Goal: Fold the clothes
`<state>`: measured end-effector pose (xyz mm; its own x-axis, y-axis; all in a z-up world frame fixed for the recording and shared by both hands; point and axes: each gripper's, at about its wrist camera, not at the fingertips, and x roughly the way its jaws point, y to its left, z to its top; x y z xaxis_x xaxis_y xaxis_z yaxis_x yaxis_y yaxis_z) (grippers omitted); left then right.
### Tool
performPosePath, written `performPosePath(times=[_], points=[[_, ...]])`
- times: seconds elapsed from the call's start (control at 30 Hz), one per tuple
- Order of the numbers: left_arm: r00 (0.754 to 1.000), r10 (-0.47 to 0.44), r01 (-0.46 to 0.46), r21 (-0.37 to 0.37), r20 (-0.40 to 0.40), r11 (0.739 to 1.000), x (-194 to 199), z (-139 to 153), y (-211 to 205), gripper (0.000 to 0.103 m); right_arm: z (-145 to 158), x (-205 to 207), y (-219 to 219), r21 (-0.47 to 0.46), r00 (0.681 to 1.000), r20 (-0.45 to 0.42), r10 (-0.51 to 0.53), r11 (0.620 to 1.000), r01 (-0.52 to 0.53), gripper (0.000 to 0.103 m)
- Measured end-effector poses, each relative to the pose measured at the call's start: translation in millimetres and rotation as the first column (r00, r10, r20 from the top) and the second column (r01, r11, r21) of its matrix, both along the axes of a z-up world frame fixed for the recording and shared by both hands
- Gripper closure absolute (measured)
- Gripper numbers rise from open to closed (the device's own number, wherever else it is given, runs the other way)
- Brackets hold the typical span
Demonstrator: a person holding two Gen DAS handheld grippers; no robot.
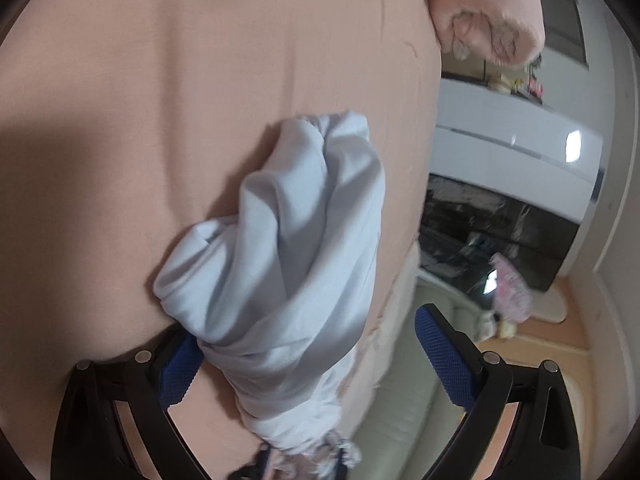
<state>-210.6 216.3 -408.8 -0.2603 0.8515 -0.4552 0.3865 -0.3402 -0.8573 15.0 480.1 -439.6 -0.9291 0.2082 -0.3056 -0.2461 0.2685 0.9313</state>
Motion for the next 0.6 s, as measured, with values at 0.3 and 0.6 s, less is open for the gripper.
performPosePath(times=[0.3,0.6], points=[[1.000,-0.021,0.021,-0.061,0.010,0.998,-3.5,0.5,-5.8,0.044,2.4,-8.4,10.4,0.019,0.999,0.043,-0.022,1.000,0.021,0.027],[1.000,-0.016,0.019,-0.076,0.027,0.997,2.6,-11.7,-15.6,0.054,2.4,-8.8,11.6,0.041,0.998,0.066,-0.020,0.999,0.018,0.029]])
